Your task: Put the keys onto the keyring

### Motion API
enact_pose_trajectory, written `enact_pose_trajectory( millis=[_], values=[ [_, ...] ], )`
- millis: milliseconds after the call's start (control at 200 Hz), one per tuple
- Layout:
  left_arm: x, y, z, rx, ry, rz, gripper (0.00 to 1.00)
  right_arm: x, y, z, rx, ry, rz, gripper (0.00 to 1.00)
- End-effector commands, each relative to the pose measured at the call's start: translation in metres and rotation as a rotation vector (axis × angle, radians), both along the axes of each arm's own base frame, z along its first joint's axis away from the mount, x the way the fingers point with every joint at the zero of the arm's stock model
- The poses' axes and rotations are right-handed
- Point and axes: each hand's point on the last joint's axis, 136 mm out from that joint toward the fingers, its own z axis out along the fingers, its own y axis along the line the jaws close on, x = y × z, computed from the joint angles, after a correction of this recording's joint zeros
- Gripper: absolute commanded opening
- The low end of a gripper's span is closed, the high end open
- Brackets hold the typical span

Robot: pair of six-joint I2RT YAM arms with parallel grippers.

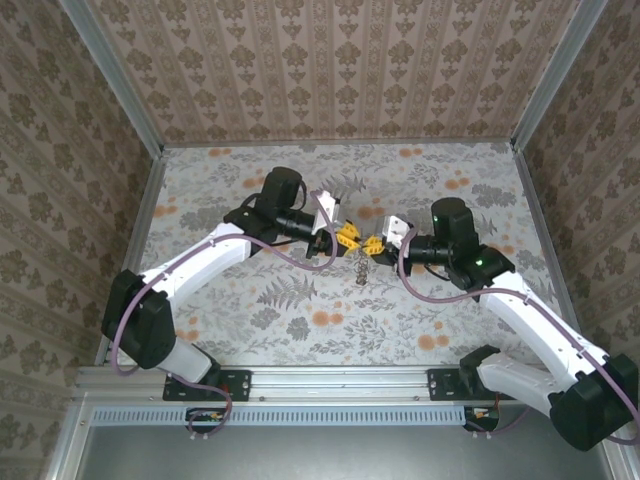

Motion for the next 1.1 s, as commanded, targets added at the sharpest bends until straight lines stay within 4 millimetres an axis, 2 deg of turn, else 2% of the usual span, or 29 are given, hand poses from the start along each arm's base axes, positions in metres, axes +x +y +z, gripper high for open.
enact_pose_trajectory(
  millis=[0, 90, 165, 235, 300, 395, 495, 665, 875, 1095],
  values=[
    [0.001, -0.002, 0.003, 0.012, -0.044, 0.002, 0.20, -0.003, 0.004, 0.012, -0.005, -0.031, 0.030, 0.00],
    [-0.001, -0.001, 0.001, 0.020, -0.054, -0.006, 0.14, -0.001, 0.003, 0.012, -0.013, -0.026, 0.022, 0.00],
    [-0.004, -0.001, 0.001, 0.014, -0.063, -0.021, 0.00, -0.001, 0.004, 0.013, -0.004, -0.026, 0.023, 0.00],
    [-0.003, -0.003, 0.004, -0.003, -0.063, -0.014, 0.00, -0.002, 0.005, 0.017, 0.034, -0.037, 0.022, 0.00],
    [-0.001, -0.004, 0.009, -0.045, -0.048, -0.003, 0.00, -0.003, 0.006, 0.026, 0.108, -0.047, 0.029, 0.16],
    [0.001, -0.005, 0.027, -0.154, -0.027, 0.000, 0.00, -0.005, 0.005, 0.031, 0.188, -0.040, 0.037, 0.22],
    [0.001, -0.005, 0.036, -0.226, -0.024, -0.002, 0.00, -0.008, 0.003, 0.033, 0.235, -0.029, 0.036, 0.28],
    [-0.001, -0.004, 0.043, -0.259, -0.045, -0.016, 0.00, -0.011, -0.007, 0.036, 0.278, -0.031, 0.000, 0.32],
    [-0.006, 0.001, 0.049, -0.276, -0.056, -0.048, 0.00, -0.013, -0.019, 0.031, 0.264, -0.048, -0.052, 0.32],
    [-0.010, 0.002, 0.051, -0.283, -0.054, -0.076, 0.00, -0.009, -0.021, 0.037, 0.273, -0.088, -0.073, 0.31]
  ],
)
